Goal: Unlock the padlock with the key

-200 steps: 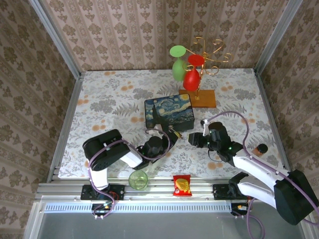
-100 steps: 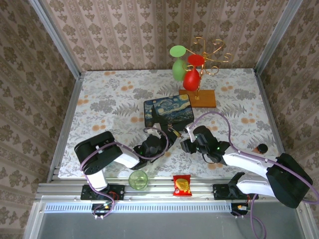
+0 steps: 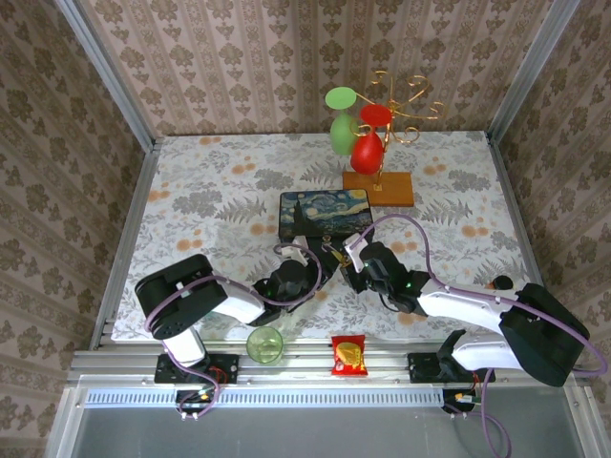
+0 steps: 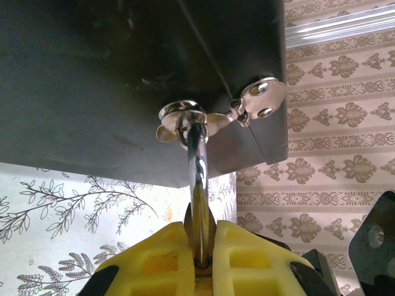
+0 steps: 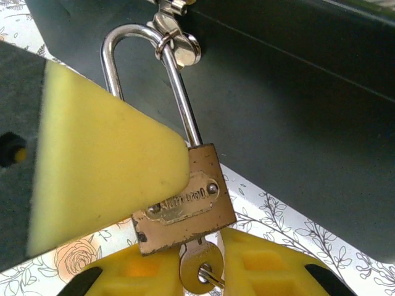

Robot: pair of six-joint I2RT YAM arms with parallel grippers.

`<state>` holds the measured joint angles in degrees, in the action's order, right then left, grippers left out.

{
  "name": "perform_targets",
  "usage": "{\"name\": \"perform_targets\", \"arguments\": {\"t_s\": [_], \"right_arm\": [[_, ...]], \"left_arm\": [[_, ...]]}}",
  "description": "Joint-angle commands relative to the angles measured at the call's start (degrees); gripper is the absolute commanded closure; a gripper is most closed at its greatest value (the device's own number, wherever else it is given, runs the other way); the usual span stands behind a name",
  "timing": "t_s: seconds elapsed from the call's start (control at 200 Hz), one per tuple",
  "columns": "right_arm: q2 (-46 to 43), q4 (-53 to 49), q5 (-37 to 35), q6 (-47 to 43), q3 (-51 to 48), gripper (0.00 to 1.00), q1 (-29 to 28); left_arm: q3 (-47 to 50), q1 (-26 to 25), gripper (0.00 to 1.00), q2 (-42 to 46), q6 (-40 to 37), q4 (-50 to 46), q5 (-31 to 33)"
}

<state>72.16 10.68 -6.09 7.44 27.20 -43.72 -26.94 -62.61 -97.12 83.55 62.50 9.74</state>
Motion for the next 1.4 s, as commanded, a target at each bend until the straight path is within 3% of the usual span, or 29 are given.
{"name": "perform_targets", "arguments": {"t_s": [0.0,0.36,0.675,0.81,0.985,1.185,1.395], "right_arm": [[-0.27,3.17,-0.41,0.03,0.77,0.85,-0.26],[1.25,10.84,14.68,12.25,-4.53,0.92,1.2],[6.19,22.43,25.29,25.54,-10.87,0.94,6.13],[6.07,21.52,26.14,26.56,-11.03,0.94,7.41],[7.03,25.4,31.43,29.32,-12.17,0.94,9.43],[9.64,28.03,33.35,31.06,-12.87,0.95,10.41],[11.91,29.98,36.17,33.41,-12.57,0.94,11.35]], "left_arm": [[0.44,-0.93,1.0,0.96,-0.45,4.24,-0.79],[1.26,-0.67,0.94,-6.01,-0.33,8.02,-1.2],[4.43,0.07,0.75,-8.9,-1.27,10.03,0.17],[5.08,0.82,0.7,-6.44,-4.04,4.35,0.32],[5.06,1.82,0.71,-2.67,-8.8,-4.47,0.74],[5.03,1.95,0.88,-3.28,-9.81,-4.89,0.43],[4.18,2.35,0.86,-4.87,-10.99,-5.62,-0.33]]}}
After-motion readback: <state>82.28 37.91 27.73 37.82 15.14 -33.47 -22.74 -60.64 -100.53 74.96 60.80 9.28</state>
